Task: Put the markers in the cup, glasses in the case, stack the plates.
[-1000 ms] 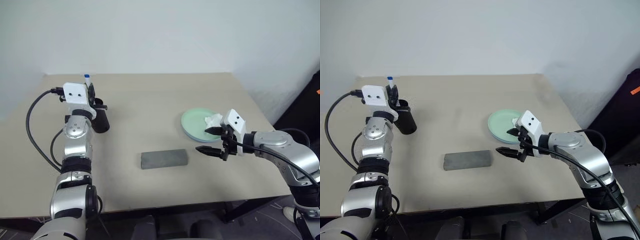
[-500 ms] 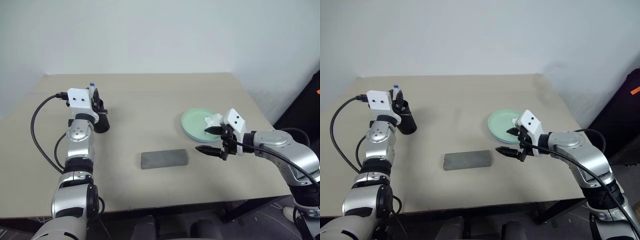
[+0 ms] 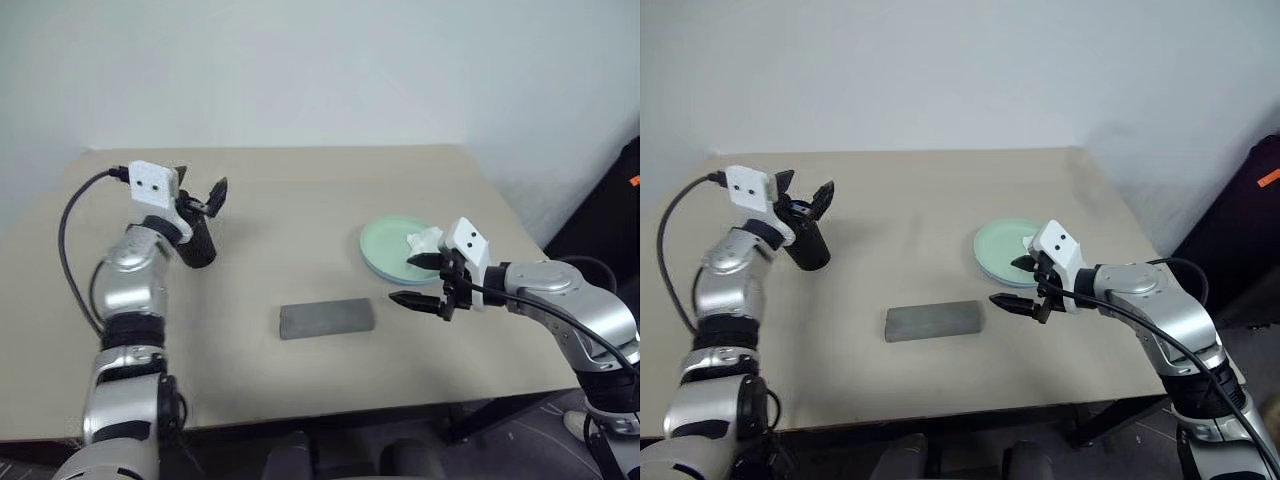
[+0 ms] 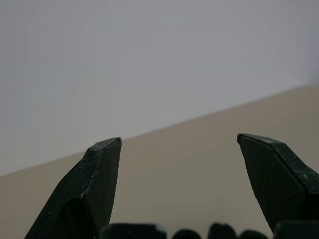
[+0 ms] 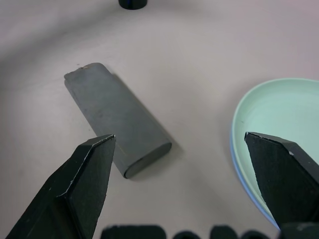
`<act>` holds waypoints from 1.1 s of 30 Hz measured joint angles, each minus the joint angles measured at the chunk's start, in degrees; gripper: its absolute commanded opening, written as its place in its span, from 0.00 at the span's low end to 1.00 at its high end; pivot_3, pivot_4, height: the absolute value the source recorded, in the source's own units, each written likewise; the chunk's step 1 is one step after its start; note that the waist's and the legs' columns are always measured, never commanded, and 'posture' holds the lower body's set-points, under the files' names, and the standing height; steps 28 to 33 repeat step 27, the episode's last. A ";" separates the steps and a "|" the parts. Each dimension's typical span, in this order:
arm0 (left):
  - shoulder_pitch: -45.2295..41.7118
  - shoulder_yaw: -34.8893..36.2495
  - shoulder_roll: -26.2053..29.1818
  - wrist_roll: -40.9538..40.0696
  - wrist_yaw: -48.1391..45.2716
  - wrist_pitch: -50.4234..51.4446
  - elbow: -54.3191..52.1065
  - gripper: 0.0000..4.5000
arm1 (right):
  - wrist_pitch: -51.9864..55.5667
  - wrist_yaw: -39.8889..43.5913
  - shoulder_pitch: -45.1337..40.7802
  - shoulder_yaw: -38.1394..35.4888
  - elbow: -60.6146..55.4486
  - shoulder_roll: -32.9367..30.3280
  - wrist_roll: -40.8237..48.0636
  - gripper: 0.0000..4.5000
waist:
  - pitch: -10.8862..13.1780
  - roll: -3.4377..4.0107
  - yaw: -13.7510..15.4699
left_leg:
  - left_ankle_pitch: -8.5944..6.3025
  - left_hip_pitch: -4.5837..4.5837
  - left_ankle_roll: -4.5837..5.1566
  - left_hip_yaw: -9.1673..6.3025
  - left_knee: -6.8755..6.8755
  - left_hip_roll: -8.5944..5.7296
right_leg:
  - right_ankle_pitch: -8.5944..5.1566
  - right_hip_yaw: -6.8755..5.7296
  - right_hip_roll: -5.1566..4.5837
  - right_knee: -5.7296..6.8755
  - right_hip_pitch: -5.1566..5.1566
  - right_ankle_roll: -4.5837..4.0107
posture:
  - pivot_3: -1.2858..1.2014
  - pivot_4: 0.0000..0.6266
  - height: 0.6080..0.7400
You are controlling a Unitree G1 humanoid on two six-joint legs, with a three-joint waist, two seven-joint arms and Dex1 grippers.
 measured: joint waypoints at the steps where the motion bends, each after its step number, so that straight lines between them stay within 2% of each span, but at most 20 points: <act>1: 0.87 -0.18 1.99 -1.07 -3.23 2.15 -2.01 0.87 | 0.03 -0.15 0.10 -0.07 0.03 -0.12 -0.02 1.00 | 0.00 0.02 -0.06 | 0.00 0.00 0.00 0.01 -0.04 0.00 | 0.00 -0.01 0.00 0.00 0.00 0.00 | 0.52 0.00 1.00; 6: 5.17 -0.39 10.84 -6.15 -16.69 14.73 -8.93 0.87 | 0.02 -0.53 0.43 -0.63 -0.08 -0.25 0.04 1.00 | 0.02 0.04 -0.24 | 0.00 0.00 -0.01 0.02 -0.06 0.04 | -0.06 -0.04 -0.03 0.00 -0.15 0.05 | 0.52 0.00 1.00; 12: 8.76 -0.11 17.87 -8.04 -27.03 19.70 -9.17 0.87 | 0.46 -1.49 1.02 -2.47 -0.78 -0.60 0.10 1.00 | 0.04 0.06 -0.30 | -0.01 0.00 -0.02 0.11 -0.10 0.12 | -0.16 -0.04 -0.09 0.01 -0.28 0.03 | 0.52 0.00 1.00; 19: 12.31 0.58 18.34 -8.09 -33.02 16.78 -7.74 0.87 | 2.10 -3.43 -0.43 -2.25 -1.58 1.25 0.29 1.00 | 0.04 0.08 -0.29 | 0.00 -0.04 -0.02 0.24 -0.28 0.19 | -0.11 -0.04 -0.08 0.04 -0.55 -0.06 | 0.52 0.00 1.00; 27: 14.89 0.43 15.06 -7.96 -33.35 14.46 -9.51 0.87 | 2.87 -4.40 -0.90 -1.88 -3.78 2.13 1.25 1.00 | 0.03 0.06 0.02 | 0.00 -0.09 -0.02 0.40 -0.23 0.19 | -0.05 -0.01 -0.13 0.05 -0.61 -0.13 | 0.52 0.00 1.00; 33: 14.89 0.43 15.06 -7.96 -33.35 14.46 -9.51 0.87 | 2.87 -4.40 -0.90 -1.88 -3.78 2.13 1.25 1.00 | 0.03 0.06 0.02 | 0.00 -0.09 -0.02 0.40 -0.23 0.19 | -0.05 -0.01 -0.13 0.05 -0.61 -0.13 | 0.52 0.00 1.00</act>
